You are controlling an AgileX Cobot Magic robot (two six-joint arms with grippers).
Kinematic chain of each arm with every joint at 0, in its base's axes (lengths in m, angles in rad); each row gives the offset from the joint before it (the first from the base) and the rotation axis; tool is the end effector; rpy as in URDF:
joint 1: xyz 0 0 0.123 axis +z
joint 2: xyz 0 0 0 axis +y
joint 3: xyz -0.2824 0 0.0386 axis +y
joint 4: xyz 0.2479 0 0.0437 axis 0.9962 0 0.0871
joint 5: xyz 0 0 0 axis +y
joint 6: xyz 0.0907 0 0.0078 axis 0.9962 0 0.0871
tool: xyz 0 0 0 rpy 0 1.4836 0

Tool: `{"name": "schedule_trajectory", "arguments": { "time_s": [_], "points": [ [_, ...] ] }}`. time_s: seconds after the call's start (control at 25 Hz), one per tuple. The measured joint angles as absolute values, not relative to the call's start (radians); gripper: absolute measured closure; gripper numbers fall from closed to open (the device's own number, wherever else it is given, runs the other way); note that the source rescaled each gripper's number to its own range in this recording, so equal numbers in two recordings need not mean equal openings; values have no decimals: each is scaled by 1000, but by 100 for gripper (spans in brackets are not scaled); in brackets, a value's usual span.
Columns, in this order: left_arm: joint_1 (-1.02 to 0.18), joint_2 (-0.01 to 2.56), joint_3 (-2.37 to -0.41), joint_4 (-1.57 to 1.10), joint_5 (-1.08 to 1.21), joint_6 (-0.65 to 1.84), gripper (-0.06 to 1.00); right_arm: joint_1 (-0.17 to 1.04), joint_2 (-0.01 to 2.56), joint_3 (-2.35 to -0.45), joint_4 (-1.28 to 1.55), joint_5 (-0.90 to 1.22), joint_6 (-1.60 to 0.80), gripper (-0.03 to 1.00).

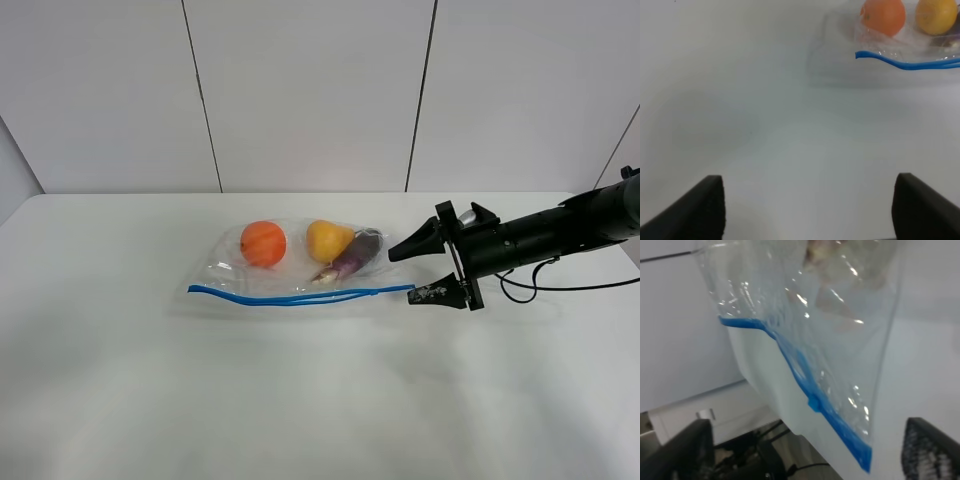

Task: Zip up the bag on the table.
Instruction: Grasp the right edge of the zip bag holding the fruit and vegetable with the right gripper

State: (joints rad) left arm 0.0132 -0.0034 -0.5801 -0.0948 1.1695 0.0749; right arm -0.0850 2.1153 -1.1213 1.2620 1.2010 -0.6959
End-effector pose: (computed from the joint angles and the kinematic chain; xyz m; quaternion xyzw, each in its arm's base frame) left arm -0.0200 -0.0082 0.2903 0.0329 0.8582 -0.0244 0.5117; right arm 0.3566 0.0508 0.1189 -0.1011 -0.8482 -0.5197 0.0178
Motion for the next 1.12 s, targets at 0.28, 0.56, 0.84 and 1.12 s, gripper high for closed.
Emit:
{"name": "schedule_trajectory", "arguments": {
  "time_s": [0.28, 0.56, 0.84, 1.12],
  "points": [
    [13, -3, -580, -95, 1169, 75, 6, -74, 2128, -1121, 1265, 1196, -696, 22],
    [13, -3, -580, -95, 1169, 75, 6, -73, 2128, -1121, 1262, 1164, -696, 54],
    [13, -3, -580, -95, 1169, 75, 6, -73, 2128, -1121, 1262, 1154, -696, 58],
    [13, -3, -580, -95, 1169, 75, 6, -73, 2128, -1121, 1255, 1174, -684, 59]
  ]
}}
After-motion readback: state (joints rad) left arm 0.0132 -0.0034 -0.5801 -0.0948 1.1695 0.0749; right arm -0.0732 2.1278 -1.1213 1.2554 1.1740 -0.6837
